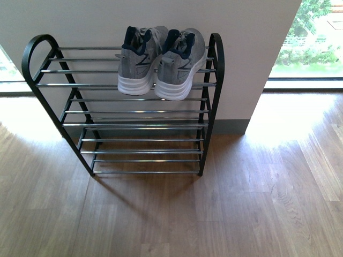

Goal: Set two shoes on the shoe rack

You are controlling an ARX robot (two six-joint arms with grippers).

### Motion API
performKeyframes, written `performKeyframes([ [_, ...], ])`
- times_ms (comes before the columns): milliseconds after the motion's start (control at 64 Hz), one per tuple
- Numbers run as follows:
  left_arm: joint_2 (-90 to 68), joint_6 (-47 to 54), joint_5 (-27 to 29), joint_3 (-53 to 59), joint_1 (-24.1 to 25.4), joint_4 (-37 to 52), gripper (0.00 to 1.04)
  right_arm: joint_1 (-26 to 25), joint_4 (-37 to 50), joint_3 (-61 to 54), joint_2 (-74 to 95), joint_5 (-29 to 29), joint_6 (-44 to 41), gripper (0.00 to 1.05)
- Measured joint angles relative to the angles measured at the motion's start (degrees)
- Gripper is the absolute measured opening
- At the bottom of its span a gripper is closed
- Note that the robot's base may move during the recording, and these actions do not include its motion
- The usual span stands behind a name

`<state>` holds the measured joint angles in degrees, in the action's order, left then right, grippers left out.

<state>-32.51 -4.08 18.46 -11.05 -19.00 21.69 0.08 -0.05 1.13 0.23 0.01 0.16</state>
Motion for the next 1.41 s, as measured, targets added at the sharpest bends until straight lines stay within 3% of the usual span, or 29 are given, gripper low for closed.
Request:
performKeyframes([
  [203,5.88,2.75,-6.23,4.11,6.25,-2.25,0.01,0.0,0.0,0.0,0.0,0.0,0.0,0.96],
  [485,12.37,3.34,-11.72,7.08,11.8,-5.66,0.01,0.0,0.0,0.0,0.0,0.0,0.0,0.96],
  [563,14.19,3.45,-17.53,7.69,16.57,-6.95,0.01,0.0,0.0,0.0,0.0,-0.02,0.0,0.96],
  [656,15.82,3.45,-17.81,8.11,18.64,-7.82,0.01,0.0,0.0,0.0,0.0,0.04,0.0,0.96],
  [1094,22.12,3.56,-18.45,10.25,18.8,-11.21,0.01,0.0,0.0,0.0,0.0,0.0,0.0,0.96],
  [1203,29.07,3.58,-18.47,10.25,18.8,-20.17,0.01,0.0,0.0,0.0,0.0,0.02,0.0,0.96],
  [1407,31.54,3.58,-18.4,10.25,18.84,-21.7,0.01,0.0,0.0,0.0,0.02,0.02,0.0,0.96],
])
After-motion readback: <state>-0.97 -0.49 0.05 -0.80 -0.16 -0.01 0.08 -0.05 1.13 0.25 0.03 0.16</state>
